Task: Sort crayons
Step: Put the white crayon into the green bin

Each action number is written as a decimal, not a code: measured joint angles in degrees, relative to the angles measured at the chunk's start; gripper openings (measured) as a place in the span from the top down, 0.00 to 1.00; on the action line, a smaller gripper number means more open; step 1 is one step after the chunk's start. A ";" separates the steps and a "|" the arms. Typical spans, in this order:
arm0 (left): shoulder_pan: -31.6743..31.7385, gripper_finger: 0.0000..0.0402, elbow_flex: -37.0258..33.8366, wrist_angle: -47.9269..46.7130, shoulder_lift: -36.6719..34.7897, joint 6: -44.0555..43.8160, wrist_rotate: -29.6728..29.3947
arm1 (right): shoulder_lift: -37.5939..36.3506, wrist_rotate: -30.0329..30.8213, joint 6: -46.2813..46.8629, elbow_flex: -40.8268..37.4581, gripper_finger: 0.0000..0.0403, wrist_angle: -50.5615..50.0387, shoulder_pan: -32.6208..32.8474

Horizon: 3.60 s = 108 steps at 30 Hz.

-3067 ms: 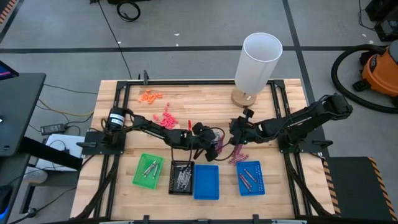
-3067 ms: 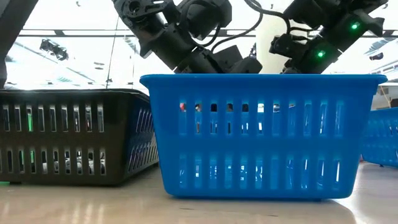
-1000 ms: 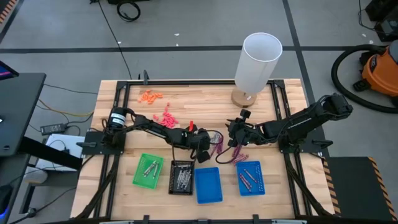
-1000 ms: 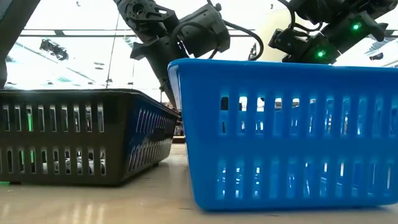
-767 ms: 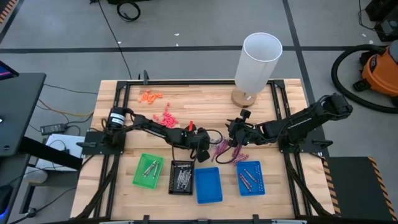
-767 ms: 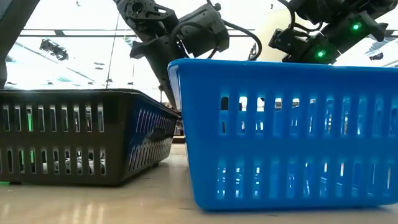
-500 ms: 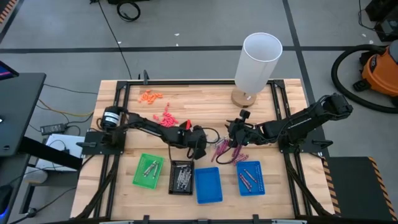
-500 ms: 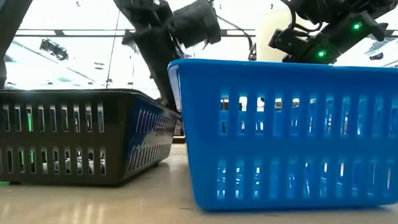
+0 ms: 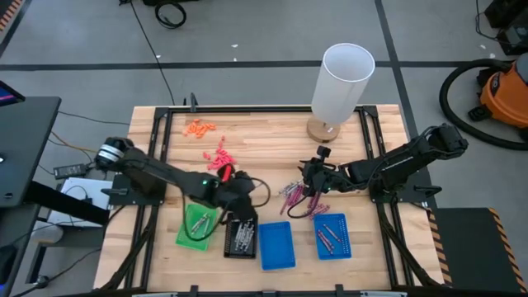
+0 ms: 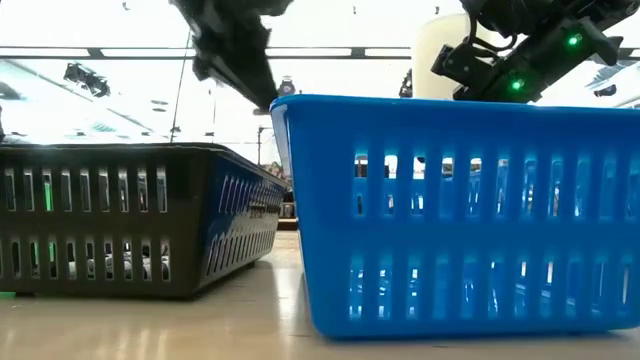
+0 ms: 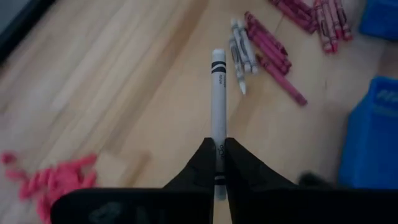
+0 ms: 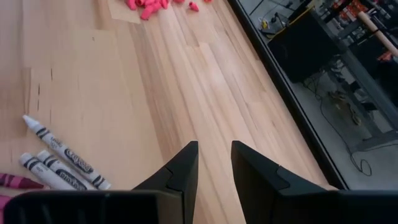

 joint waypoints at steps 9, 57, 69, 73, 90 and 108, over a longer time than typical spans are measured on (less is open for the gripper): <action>-10.48 0.97 -1.98 -17.59 -5.88 -20.91 6.45 | 0.00 -0.02 -3.88 0.01 0.74 3.86 -0.43; -9.16 0.51 -7.55 -16.63 -7.31 -23.62 3.81 | 0.04 -11.26 -8.06 0.01 0.74 11.33 -4.92; 5.01 0.52 -9.96 11.17 -1.09 1.85 9.66 | 0.04 -11.65 -5.57 0.01 0.74 6.02 -4.90; 8.36 0.52 -9.96 19.03 3.78 5.15 12.60 | 0.04 -11.65 -3.85 0.01 0.74 2.03 -4.90; 14.01 0.52 2.69 29.52 20.70 14.44 16.78 | 0.04 -11.85 -1.71 0.01 0.74 -0.96 -4.74; 16.57 0.52 8.71 30.64 28.47 16.23 16.15 | 0.04 -10.34 -0.94 -0.01 0.74 -5.86 -4.70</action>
